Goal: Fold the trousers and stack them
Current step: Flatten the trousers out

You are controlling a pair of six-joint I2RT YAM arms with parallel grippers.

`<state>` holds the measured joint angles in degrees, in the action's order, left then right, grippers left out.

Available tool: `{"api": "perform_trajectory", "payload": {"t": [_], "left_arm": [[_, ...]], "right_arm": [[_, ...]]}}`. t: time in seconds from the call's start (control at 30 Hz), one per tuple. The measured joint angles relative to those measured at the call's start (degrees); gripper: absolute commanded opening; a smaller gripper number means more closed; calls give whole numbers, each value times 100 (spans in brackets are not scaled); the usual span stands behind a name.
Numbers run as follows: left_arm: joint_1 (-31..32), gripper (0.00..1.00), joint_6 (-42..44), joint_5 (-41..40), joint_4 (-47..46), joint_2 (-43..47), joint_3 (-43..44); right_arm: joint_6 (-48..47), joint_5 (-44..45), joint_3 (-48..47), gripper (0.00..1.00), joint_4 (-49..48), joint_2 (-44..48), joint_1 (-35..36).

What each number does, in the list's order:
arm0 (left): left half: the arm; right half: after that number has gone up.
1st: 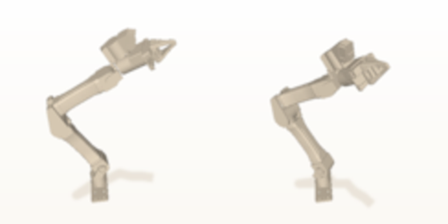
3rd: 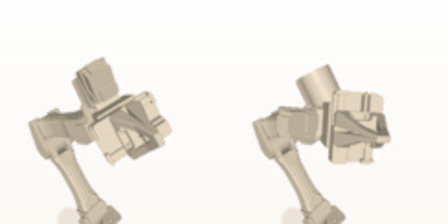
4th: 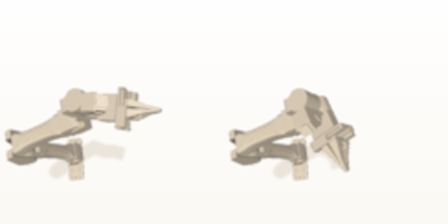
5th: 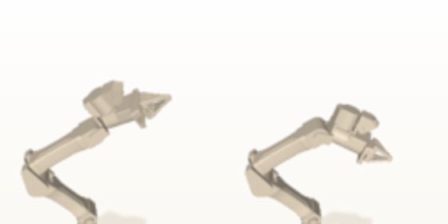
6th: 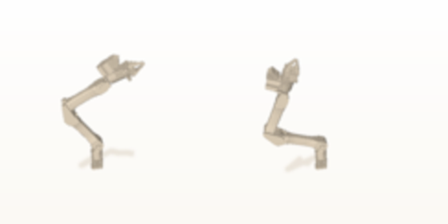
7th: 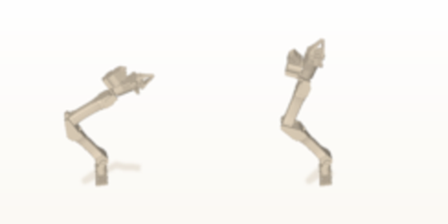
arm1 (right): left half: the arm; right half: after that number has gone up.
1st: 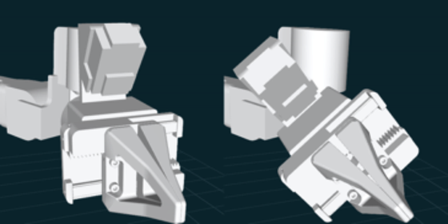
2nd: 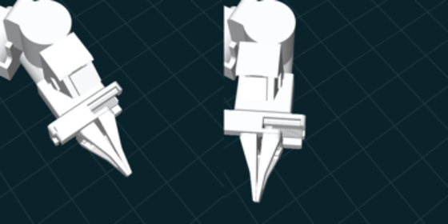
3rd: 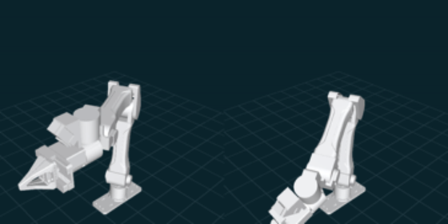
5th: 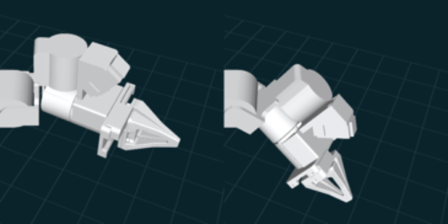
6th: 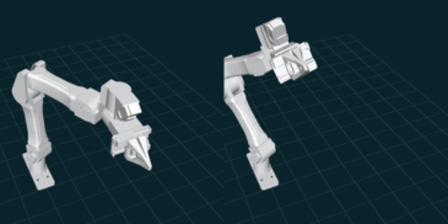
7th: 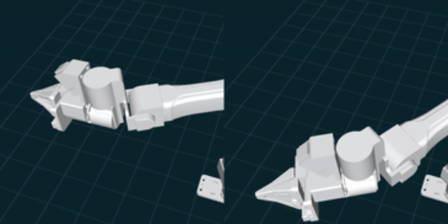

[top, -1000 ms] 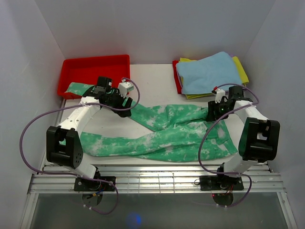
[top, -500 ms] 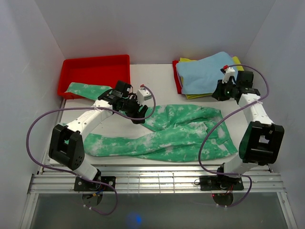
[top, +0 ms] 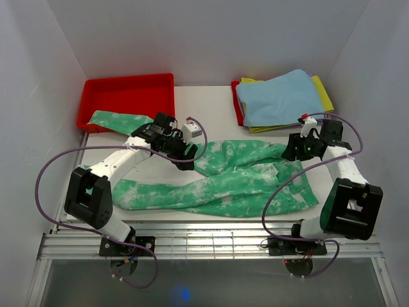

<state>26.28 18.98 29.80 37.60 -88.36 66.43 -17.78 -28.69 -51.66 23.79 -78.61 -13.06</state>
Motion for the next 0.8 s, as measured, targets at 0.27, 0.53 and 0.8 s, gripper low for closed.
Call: {"api": "perform_trajectory", "payload": {"t": [0.27, 0.53, 0.8], "left_arm": [[350, 79, 15, 66, -79, 20, -254], [568, 80, 153, -13, -120, -28, -789], [568, 80, 175, -42, -315, -28, -813]], "right_arm": [[-612, 247, -439, 58, 870, -1113, -20], [-1259, 474, -525, 72, 1766, -1451, -404], [-1727, 299, -966, 72, 2177, -1932, -761]]}}
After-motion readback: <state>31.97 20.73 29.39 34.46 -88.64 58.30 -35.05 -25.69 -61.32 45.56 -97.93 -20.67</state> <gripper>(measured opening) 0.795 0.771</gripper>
